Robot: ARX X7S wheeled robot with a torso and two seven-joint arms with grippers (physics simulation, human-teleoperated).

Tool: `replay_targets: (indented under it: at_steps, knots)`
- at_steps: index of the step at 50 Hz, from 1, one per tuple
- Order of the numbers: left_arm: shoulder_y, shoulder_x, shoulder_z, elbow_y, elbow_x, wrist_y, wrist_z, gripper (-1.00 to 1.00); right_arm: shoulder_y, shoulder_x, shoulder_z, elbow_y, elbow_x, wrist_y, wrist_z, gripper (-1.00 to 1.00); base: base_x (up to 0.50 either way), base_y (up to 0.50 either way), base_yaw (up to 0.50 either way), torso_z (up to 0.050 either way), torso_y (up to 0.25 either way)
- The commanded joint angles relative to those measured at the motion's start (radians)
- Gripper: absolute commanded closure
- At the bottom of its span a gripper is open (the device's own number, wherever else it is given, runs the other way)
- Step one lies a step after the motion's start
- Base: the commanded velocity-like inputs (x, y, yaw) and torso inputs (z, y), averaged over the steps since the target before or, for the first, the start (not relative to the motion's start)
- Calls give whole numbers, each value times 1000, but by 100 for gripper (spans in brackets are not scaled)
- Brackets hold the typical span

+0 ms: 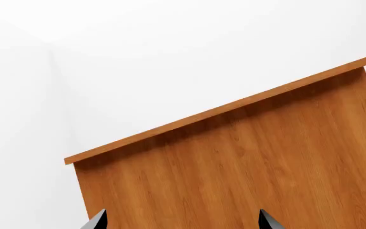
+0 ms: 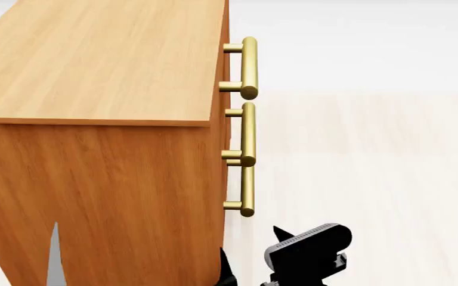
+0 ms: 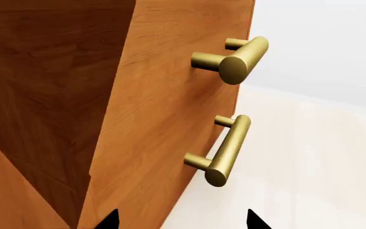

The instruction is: Close the bottom drawer of the cabinet.

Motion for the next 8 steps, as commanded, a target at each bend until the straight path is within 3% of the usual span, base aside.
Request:
replay_targets:
  at_steps: [1,8]
  knots:
    - [-1,-4,-2,-6,-5,3,-4,-100,8,-17,-26,13,7,-28,2,-100,0,0,0,0,0]
    - [-4,-15,-24,-40,-20,33,-14,-100,-36,-10,47,80,5,-153,57,-100,0,0,0,0,0]
